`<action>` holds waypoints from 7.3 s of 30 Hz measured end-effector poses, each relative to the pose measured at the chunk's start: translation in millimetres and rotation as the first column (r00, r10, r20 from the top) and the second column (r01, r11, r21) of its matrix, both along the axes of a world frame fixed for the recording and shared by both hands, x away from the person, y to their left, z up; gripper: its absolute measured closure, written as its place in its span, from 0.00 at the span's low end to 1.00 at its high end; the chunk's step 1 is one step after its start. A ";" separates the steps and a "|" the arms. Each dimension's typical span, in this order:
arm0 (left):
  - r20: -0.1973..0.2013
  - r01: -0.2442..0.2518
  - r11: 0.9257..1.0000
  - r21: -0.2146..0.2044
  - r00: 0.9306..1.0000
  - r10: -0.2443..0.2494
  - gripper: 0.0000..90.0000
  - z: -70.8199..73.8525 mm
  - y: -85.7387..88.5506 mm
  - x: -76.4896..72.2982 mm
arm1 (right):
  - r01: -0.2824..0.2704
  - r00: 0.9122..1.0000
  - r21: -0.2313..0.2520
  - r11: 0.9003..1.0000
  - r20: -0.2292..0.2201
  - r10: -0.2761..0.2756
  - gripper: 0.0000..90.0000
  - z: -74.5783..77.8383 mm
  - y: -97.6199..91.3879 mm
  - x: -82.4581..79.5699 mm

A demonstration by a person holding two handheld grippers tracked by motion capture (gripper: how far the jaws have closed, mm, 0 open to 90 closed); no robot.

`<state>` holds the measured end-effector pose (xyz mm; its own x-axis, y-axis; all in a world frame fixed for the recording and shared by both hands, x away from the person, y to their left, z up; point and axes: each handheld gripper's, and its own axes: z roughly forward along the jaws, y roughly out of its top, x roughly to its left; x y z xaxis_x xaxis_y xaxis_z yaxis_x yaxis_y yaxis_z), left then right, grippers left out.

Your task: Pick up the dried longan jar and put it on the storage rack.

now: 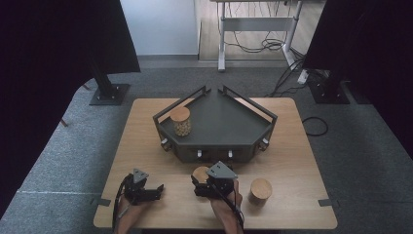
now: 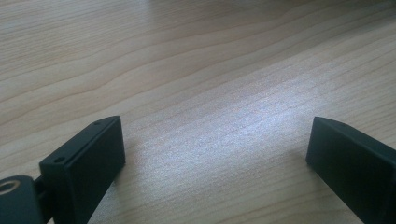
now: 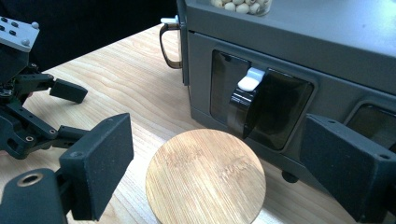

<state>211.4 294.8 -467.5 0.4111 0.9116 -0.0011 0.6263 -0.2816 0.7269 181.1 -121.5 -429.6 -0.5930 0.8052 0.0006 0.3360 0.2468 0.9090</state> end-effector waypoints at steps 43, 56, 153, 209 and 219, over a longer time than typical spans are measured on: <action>-0.001 0.005 1.000 0.001 1.000 -0.005 0.05 0.2 0.4 0.6 | 0.001 0.999 -0.050 0.999 -0.037 -0.003 0.12 -28.3 13.9 9.0; -0.001 0.006 1.000 0.001 1.000 -0.006 0.05 0.2 0.5 0.6 | -0.009 0.999 -0.071 0.997 -0.052 0.006 0.22 -31.0 14.4 9.2; 0.000 0.005 1.000 -0.002 1.000 -0.005 0.05 -0.2 0.3 0.5 | -0.039 0.999 -0.029 0.999 0.008 0.039 0.27 46.7 2.7 8.1; -0.001 0.012 1.000 0.000 1.000 -0.012 0.05 0.2 0.8 1.1 | -0.016 0.999 -0.001 1.000 0.038 0.016 0.27 93.5 -9.8 35.8; -0.002 0.015 1.000 0.002 1.000 -0.015 0.05 0.4 0.9 1.6 | 0.004 0.999 -0.002 1.000 0.044 -0.003 0.27 100.8 -10.0 45.2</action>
<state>213.0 295.7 -467.0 0.4251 0.9051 0.0001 0.6232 -0.2928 0.7252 226.4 -131.4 -328.8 -0.5896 0.8072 -0.0275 0.2962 0.2478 0.9224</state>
